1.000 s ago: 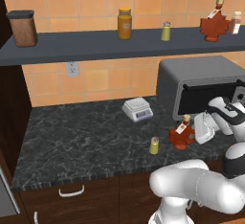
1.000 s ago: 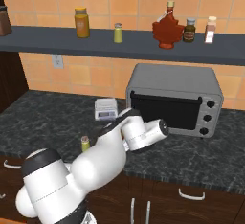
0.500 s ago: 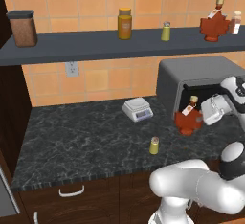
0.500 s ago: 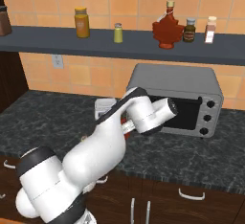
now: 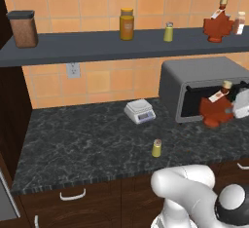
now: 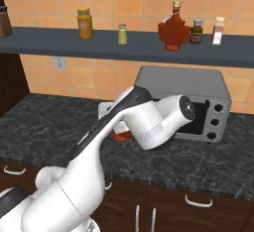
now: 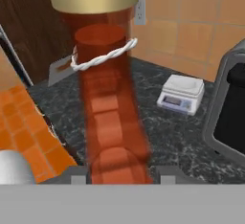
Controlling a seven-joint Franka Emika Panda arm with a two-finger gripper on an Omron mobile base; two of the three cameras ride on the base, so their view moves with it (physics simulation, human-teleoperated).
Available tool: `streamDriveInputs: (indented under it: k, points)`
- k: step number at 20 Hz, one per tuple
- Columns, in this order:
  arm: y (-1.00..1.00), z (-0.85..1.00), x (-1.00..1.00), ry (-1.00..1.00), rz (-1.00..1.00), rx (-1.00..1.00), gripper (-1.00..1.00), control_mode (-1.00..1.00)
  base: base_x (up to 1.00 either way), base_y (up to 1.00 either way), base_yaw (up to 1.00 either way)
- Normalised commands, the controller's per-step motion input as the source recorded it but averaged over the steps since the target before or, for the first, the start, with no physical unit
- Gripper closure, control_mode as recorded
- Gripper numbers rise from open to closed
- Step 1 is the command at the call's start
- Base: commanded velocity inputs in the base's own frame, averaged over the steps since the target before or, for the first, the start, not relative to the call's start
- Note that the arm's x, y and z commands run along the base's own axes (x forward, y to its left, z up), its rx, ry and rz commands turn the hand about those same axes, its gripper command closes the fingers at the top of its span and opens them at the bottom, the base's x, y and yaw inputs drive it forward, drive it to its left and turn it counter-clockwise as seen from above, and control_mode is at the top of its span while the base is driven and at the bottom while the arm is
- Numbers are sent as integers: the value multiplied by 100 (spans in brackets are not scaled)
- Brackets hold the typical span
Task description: Put the shaker and condiment bottle from the counter next to their counterparts in the cabinet.
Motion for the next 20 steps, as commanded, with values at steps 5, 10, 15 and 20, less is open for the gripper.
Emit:
streamDriveInputs:
  k: [5,10,15,20]
  points:
    - [-18,100,-65,-5,-42,0,100,-100,0,0,0]
    - [-9,100,-54,-8,-39,0,100,-100,0,0,0]
    - [1,100,-60,-15,-24,-1,100,-100,0,0,0]
    - [5,100,-42,-21,-12,-10,100,-100,0,0,0]
